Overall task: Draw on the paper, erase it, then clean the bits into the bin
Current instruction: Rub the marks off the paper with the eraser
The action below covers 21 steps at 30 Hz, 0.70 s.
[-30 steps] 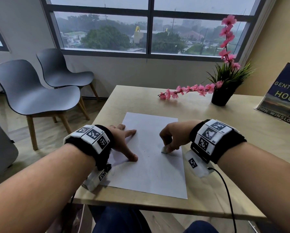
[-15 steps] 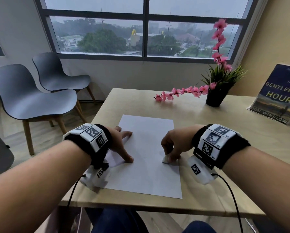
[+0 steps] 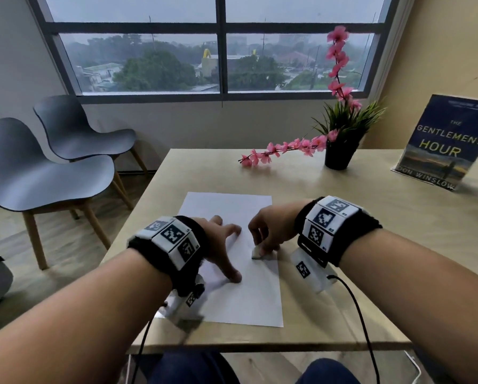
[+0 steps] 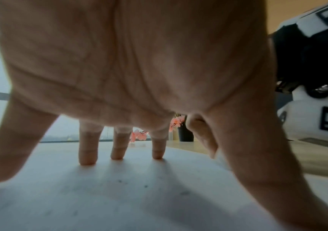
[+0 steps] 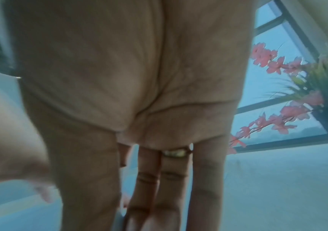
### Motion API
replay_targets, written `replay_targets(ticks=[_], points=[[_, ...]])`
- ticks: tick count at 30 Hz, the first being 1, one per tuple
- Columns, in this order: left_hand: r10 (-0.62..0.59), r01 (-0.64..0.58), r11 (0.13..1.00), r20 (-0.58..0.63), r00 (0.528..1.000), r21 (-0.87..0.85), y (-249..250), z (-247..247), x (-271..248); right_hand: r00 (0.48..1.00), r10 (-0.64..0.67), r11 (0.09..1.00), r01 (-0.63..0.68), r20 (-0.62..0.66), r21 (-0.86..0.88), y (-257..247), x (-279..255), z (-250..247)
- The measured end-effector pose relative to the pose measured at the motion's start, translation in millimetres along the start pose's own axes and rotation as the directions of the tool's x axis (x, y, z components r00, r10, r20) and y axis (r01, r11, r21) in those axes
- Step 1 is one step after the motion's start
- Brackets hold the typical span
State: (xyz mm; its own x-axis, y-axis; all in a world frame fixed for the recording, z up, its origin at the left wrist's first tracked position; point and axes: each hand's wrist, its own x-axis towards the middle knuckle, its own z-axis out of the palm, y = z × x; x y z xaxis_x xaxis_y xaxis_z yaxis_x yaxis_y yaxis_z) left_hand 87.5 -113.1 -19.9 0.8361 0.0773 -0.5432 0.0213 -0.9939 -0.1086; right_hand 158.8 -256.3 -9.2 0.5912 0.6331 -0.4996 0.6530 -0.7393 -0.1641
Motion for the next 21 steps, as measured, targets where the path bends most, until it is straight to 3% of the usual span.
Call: replay_targets(ticks=[4, 9, 15, 21], points=[[-0.004, 0.004, 1.000, -0.010, 1.000, 0.003, -1, 1, 1, 0.997, 0.035, 0.999, -0.037, -0.073, -0.020, 5, 9, -4], [-0.004, 0.004, 1.000, -0.014, 1.000, -0.014, -1, 1, 2, 0.997, -0.031, 0.999, 0.031, 0.075, 0.008, 2, 3, -1], [0.002, -0.003, 1.000, -0.021, 1.000, -0.018, -2, 1, 3, 0.995, 0.031, 0.999, -0.032, -0.096, -0.009, 5, 17, -8], [0.003, -0.004, 1.000, -0.023, 1.000, -0.026, -4, 2, 4, 0.999, -0.019, 1.000, 0.020, 0.034, -0.006, 4, 11, -6]])
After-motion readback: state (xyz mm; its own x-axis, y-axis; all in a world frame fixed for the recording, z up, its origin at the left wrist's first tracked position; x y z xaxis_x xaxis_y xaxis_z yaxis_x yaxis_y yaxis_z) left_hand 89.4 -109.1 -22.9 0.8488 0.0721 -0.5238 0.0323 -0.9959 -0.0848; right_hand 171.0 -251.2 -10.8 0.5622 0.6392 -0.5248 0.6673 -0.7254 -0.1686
